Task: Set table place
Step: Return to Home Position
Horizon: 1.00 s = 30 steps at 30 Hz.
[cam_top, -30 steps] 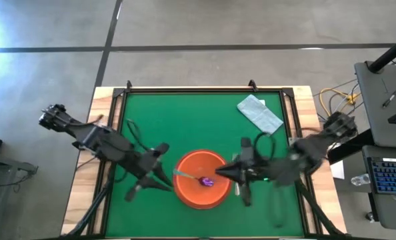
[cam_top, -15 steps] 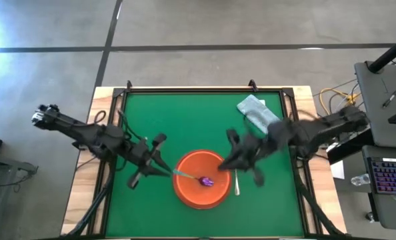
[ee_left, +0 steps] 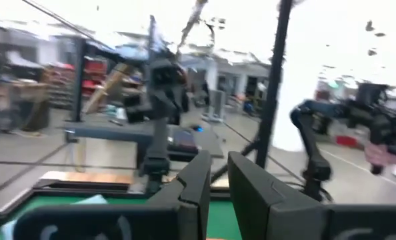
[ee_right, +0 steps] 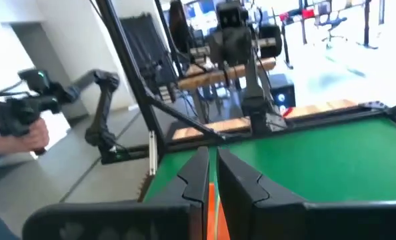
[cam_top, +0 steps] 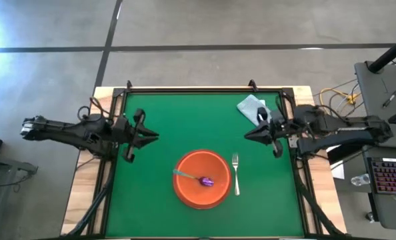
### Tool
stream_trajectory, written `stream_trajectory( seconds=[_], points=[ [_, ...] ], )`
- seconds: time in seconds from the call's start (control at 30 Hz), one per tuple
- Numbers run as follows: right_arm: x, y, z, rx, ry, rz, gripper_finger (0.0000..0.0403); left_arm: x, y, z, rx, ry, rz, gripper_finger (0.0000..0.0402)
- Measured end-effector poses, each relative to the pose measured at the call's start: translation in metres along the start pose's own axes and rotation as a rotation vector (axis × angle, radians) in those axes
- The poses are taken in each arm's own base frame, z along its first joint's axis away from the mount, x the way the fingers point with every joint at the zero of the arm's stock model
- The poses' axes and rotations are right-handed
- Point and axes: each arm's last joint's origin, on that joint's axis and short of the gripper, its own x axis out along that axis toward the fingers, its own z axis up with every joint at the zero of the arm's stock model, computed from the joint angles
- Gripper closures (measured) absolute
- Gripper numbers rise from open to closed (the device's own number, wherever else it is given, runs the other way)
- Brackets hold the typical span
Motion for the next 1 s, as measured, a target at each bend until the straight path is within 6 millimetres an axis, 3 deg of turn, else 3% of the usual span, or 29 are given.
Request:
stream_trajectory(
  seconds=[0.13, 0.4, 0.87, 1.0],
  points=[
    [-0.022, -0.005, -0.022, -0.007, -0.034, -0.007, 0.0381, -0.010, 0.005, -0.022, -0.045, -0.019, 0.086, 0.0362],
    [-0.045, -0.013, -0.069, -0.024, -0.189, 0.030, 0.0381, -0.026, 0.011, -0.057, -0.126, -0.030, 0.130, 0.0362],
    [-0.058, -0.031, -0.129, 0.009, -0.320, -0.036, 0.0381, -0.065, 0.019, -0.119, -0.251, -0.012, 0.198, 0.0362],
    [-0.060, -0.036, -0.144, 0.022, -0.314, -0.063, 0.0381, -0.072, 0.020, -0.123, -0.258, 0.000, 0.204, 0.0362]
  ],
)
